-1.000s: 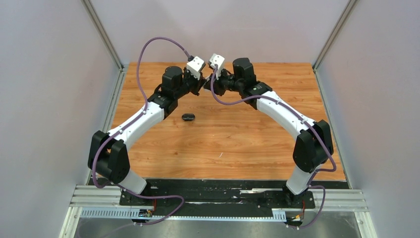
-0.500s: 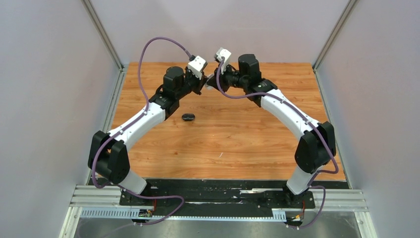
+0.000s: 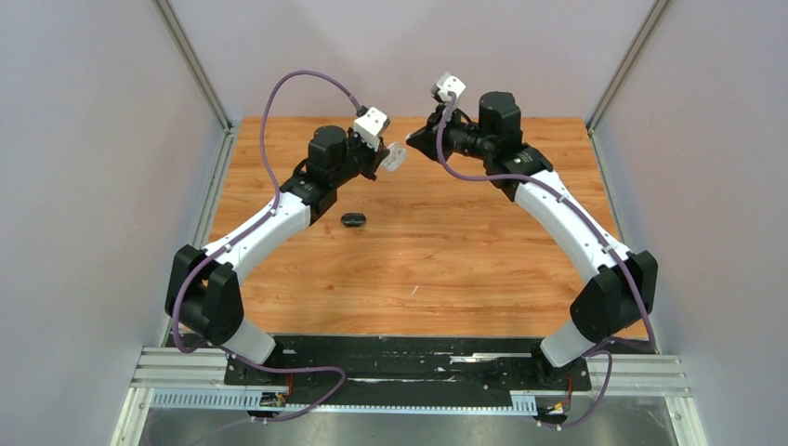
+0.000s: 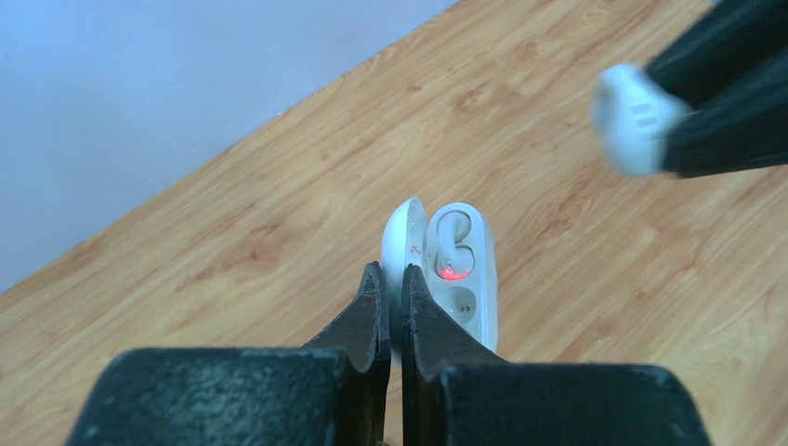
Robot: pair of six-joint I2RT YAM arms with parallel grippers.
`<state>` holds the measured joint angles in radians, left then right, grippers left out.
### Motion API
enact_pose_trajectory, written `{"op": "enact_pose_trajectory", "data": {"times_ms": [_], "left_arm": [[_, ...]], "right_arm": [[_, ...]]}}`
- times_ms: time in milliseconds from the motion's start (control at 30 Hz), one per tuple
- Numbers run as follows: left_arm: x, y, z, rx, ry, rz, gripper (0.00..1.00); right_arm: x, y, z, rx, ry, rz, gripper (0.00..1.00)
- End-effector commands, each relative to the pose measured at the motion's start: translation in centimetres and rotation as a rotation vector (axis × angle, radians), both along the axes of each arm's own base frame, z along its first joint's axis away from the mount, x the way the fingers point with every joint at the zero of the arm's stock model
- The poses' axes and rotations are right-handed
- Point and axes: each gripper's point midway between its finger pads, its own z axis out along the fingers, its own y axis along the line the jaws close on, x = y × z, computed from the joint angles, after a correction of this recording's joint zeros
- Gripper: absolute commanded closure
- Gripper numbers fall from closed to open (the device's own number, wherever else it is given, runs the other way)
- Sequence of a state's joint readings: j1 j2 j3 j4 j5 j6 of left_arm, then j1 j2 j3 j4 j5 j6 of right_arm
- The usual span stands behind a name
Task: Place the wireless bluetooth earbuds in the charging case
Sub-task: Place the earbud at the center of the board.
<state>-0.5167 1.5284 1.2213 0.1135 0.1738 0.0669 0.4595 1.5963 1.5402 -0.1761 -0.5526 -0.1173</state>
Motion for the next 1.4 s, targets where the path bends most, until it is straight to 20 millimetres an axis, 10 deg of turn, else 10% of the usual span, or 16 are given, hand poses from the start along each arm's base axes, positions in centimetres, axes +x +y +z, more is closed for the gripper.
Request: {"op": "enact_pose_trajectory", "data": {"times_ms": [0, 267, 600, 1000, 1367], "left_arm": [[0.6, 0.5, 1.7, 0.025, -0.061, 0.03, 1.0], [0.5, 1.5, 1.6, 0.058, -0.053, 0.049, 1.0], [-0.1, 2.7, 2.1, 0.091, -0.052, 0.059, 1.0], [-0.4, 2.7, 1.5, 0.099, -0.019, 0.049, 1.0], [-0.3, 2.6, 0.6, 0.111, 0.017, 0.035, 1.0]], "right_arm": [[-3.1, -2.6, 1.1, 0.001, 0.013, 0.012, 1.0], [-8.7, -8.9, -10.4, 0.051, 0.376, 0.248, 1.0], [-8.2, -9.8, -16.7, 0.31, 0.862, 0.413, 0.93], [-4.5, -10.6, -26.8, 0.27, 1.183, 0.147, 0.86], [-3.5, -12.5, -31.8, 0.16, 1.258, -0.104, 0.88]]}}
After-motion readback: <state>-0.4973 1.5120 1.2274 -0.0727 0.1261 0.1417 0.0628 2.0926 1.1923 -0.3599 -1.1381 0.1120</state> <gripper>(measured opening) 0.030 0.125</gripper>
